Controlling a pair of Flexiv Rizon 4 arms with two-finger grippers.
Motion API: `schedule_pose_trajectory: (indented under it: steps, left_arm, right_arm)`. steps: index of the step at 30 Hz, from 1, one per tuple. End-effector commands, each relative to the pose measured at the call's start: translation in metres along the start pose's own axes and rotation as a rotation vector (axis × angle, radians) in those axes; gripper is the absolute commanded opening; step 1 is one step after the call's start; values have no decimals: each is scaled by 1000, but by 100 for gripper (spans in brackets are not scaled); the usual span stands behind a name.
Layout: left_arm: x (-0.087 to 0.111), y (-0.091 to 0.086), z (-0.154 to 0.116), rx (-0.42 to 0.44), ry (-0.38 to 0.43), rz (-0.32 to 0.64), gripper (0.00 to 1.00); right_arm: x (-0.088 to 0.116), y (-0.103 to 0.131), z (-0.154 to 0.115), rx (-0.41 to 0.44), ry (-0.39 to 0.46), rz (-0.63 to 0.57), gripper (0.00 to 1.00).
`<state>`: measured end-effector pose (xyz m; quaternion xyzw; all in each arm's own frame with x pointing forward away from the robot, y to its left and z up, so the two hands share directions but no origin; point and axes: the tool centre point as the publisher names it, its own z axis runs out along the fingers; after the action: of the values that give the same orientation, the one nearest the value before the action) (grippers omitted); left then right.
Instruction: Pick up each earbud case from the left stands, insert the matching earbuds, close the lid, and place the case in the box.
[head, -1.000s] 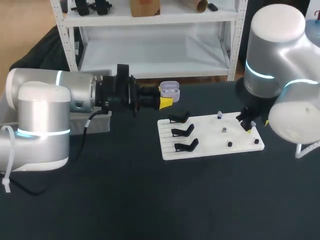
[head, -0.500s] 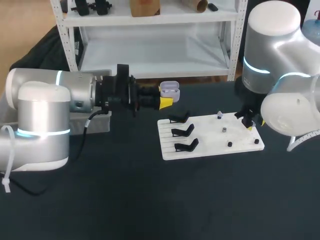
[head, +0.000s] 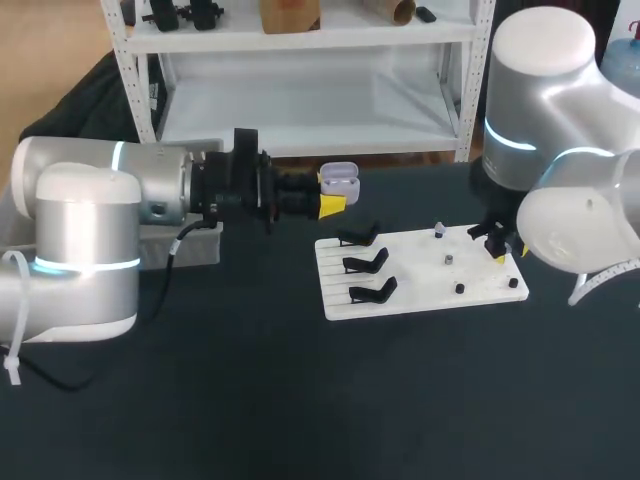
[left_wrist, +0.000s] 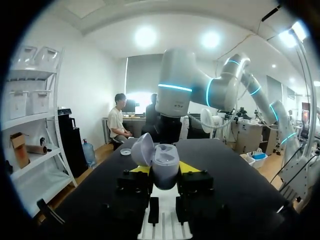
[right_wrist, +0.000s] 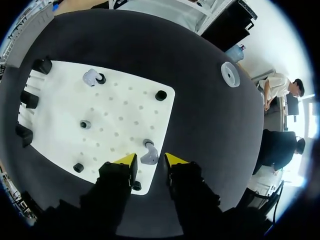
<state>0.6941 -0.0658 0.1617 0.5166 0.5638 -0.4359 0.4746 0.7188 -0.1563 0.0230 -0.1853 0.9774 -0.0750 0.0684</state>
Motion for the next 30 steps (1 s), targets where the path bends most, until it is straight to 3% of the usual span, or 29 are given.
schedule_pose_trajectory:
  steps: [1,10,12,18,30]
  left_arm:
    - [1,-1,0,-5,-3,1,0]
    - [1,-1,0,-5,-3,1,0]
    - [1,-1,0,-5,-3,1,0]
    - [1,-1,0,-5,-3,1,0]
    - [1,-1,0,-5,-3,1,0]
  right_arm:
    - [-3,1,4,4,2,2,31]
    - [-4,0,6,6,4,15,15]
    - [-5,0,6,8,5,18,1]
    - [-3,-2,-4,37,-12,20,0]
    - [29,-4,-83,79,-88,65,0]
